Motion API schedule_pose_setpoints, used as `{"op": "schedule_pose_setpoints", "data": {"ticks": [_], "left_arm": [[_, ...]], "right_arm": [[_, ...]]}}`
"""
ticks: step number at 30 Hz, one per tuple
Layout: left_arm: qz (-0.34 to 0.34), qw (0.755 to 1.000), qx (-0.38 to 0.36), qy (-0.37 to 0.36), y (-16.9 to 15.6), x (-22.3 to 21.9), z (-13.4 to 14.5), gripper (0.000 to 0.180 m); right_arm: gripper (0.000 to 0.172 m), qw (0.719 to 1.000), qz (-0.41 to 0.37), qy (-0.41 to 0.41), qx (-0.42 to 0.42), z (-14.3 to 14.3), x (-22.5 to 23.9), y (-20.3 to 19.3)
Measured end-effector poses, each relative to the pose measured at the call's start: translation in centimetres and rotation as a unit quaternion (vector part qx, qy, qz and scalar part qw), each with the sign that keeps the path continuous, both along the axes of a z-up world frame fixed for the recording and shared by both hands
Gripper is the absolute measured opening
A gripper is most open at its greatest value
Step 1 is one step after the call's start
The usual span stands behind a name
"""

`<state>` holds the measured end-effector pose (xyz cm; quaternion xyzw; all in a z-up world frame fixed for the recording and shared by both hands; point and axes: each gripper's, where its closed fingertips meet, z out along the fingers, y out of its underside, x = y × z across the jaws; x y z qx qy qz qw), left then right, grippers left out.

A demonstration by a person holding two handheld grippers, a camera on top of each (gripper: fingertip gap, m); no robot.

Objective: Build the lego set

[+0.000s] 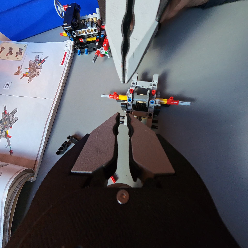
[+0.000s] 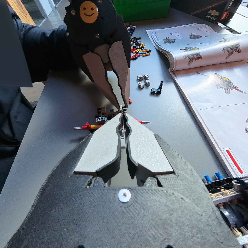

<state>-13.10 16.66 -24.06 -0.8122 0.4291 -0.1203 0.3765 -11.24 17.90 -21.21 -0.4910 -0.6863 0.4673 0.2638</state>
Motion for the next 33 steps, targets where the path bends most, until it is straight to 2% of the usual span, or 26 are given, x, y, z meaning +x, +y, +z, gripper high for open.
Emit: {"op": "schedule_pose_setpoints", "data": {"ticks": [6, 24, 33], "left_arm": [[-0.002, 1.000, 0.001, 0.000, -0.1, -0.2, 0.0, 0.007], [0.013, 0.999, -0.016, -0.033, 0.2, -1.3, 0.1, 0.008], [0.016, 0.999, -0.022, -0.024, 0.2, -1.6, -0.5, 0.008]], "right_arm": [[0.000, 1.000, 0.014, -0.012, 0.012, -0.5, 0.1, -0.5], [0.000, 0.999, 0.023, -0.008, -0.030, 0.1, 0.2, -0.4], [0.000, 0.999, 0.021, -0.005, -0.047, 0.3, 0.3, -0.2]]}}
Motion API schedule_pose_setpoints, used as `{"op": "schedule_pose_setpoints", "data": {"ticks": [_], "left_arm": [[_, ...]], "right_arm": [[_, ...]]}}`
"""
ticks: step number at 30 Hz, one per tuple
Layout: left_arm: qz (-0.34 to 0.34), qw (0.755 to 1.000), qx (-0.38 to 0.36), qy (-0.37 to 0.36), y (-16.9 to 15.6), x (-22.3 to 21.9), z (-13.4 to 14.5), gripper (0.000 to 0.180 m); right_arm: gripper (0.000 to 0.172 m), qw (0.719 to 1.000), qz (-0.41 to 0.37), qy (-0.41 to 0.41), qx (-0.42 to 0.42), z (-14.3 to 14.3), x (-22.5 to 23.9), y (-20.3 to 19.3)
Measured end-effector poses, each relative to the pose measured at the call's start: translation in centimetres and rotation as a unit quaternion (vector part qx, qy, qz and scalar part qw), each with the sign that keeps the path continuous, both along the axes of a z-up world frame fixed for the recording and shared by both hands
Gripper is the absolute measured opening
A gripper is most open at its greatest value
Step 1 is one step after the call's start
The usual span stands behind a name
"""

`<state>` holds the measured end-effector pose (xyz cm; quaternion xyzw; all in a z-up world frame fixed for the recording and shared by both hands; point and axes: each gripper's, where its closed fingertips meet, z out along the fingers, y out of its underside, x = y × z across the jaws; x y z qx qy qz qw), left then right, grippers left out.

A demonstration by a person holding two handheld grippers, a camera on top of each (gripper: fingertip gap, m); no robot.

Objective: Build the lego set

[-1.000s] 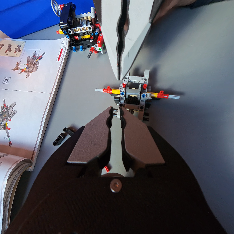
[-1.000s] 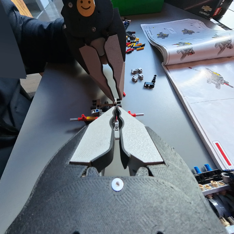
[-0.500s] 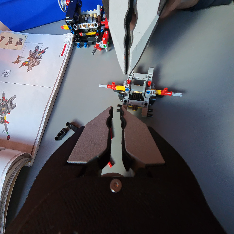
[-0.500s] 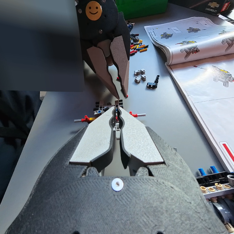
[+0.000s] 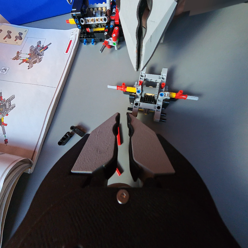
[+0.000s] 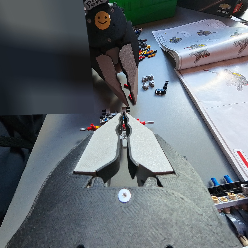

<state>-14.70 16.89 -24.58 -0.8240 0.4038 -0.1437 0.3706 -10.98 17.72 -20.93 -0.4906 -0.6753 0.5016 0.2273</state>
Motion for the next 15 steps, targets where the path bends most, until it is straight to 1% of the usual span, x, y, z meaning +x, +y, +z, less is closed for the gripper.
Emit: {"op": "schedule_pose_setpoints", "data": {"ticks": [9, 15], "left_arm": [[0.001, 1.000, 0.000, 0.017, 0.02, -0.17, -0.47, 0.008], [0.004, 1.000, 0.004, 0.022, 0.14, -0.14, -0.52, 0.007]], "right_arm": [[0.000, 1.000, 0.003, -0.007, 0.017, -0.40, -0.04, -0.23], [0.000, 1.000, 0.001, -0.006, 0.011, -0.30, -0.04, -0.15]]}}
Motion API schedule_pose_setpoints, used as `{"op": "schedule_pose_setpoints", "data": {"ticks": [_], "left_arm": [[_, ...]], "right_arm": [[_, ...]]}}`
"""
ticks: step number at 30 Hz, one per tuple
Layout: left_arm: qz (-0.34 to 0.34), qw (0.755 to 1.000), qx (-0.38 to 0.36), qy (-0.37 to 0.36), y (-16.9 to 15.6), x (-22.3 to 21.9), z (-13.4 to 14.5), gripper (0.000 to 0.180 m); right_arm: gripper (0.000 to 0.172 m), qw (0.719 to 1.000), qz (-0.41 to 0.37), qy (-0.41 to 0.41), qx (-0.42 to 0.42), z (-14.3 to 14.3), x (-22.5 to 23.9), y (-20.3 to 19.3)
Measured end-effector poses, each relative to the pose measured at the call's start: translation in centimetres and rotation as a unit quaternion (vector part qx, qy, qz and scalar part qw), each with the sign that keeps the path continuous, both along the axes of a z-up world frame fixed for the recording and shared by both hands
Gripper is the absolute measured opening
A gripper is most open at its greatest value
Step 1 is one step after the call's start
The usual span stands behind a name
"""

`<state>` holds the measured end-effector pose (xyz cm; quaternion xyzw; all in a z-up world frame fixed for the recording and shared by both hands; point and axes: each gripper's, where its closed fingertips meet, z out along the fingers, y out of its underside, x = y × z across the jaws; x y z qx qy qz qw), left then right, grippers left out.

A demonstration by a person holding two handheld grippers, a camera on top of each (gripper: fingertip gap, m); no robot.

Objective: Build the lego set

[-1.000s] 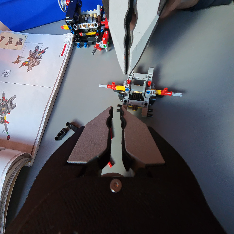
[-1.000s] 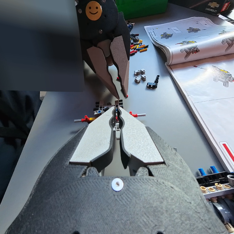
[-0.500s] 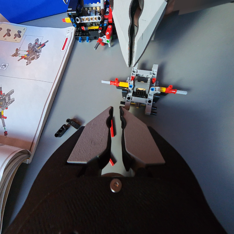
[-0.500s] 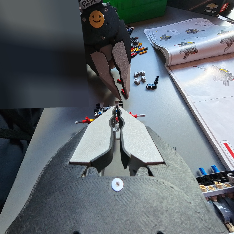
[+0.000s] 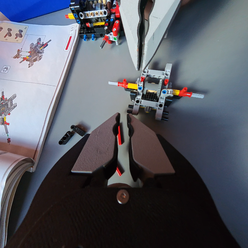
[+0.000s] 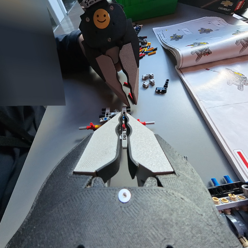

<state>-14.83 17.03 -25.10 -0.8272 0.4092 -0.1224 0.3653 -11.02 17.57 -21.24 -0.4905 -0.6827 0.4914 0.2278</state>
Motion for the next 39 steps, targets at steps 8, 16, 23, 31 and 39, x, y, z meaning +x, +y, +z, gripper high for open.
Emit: {"op": "schedule_pose_setpoints", "data": {"ticks": [8, 16, 23, 31, 39], "left_arm": [[0.000, 1.000, 0.002, 0.005, 0.1, 0.0, -0.1, 0.007], [-0.001, 1.000, 0.002, -0.023, 0.0, 0.1, 0.8, 0.008], [-0.053, 0.991, -0.043, -0.114, -1.9, 2.2, 2.2, 0.026], [-0.062, 0.994, -0.059, -0.072, -2.4, 2.9, 0.6, 0.052], [-0.065, 0.992, -0.068, -0.078, -2.6, 3.3, 0.4, 0.057]], "right_arm": [[0.000, 1.000, 0.000, 0.000, -0.002, 0.0, 0.0, 0.0], [0.000, 1.000, -0.005, 0.004, -0.006, 0.2, 0.0, 0.4], [0.003, 1.000, 0.007, 0.005, -0.001, 0.2, 0.4, 0.5], [0.003, 0.999, 0.011, -0.017, 0.048, -1.1, 0.2, 0.0], [0.000, 0.998, 0.032, -0.029, 0.044, -1.3, 0.5, -0.7]]}}
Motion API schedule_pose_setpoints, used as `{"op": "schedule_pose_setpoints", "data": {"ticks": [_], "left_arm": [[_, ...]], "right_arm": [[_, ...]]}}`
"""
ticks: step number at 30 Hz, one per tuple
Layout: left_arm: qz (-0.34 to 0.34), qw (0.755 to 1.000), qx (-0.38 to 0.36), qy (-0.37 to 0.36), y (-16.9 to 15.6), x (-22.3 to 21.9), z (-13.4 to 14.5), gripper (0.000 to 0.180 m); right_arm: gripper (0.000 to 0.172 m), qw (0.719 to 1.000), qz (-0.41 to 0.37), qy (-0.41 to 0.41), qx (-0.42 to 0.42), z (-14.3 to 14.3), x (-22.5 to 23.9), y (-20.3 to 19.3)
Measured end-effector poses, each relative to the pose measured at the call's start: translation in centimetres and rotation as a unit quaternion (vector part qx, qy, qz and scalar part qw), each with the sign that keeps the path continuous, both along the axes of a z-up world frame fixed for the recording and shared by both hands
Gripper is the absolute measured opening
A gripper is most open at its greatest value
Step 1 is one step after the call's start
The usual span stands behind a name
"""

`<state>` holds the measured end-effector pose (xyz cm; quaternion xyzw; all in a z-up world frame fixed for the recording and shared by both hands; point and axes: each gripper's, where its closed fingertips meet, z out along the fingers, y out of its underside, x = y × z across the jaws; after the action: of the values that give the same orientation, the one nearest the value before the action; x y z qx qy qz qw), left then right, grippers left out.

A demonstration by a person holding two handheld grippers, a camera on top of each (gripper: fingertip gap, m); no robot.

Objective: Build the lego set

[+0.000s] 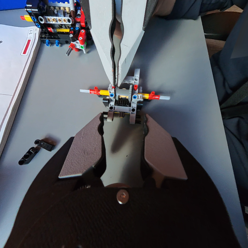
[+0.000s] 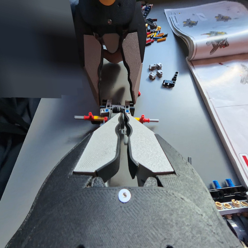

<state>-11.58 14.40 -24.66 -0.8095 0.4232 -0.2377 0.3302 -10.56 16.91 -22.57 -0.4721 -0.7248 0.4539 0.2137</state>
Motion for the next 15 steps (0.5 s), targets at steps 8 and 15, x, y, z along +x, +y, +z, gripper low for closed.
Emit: {"op": "schedule_pose_setpoints", "data": {"ticks": [8, 15], "left_arm": [[-0.002, 0.999, 0.021, 0.029, 0.13, 0.00, -0.20, 0.055], [-0.005, 0.999, 0.031, 0.034, 0.21, 0.28, -0.10, 0.054]], "right_arm": [[0.002, 0.999, -0.012, -0.003, 0.038, -0.58, -0.17, 0.30], [0.001, 1.000, 0.007, -0.015, 0.019, -0.70, 0.21, -0.15]]}}
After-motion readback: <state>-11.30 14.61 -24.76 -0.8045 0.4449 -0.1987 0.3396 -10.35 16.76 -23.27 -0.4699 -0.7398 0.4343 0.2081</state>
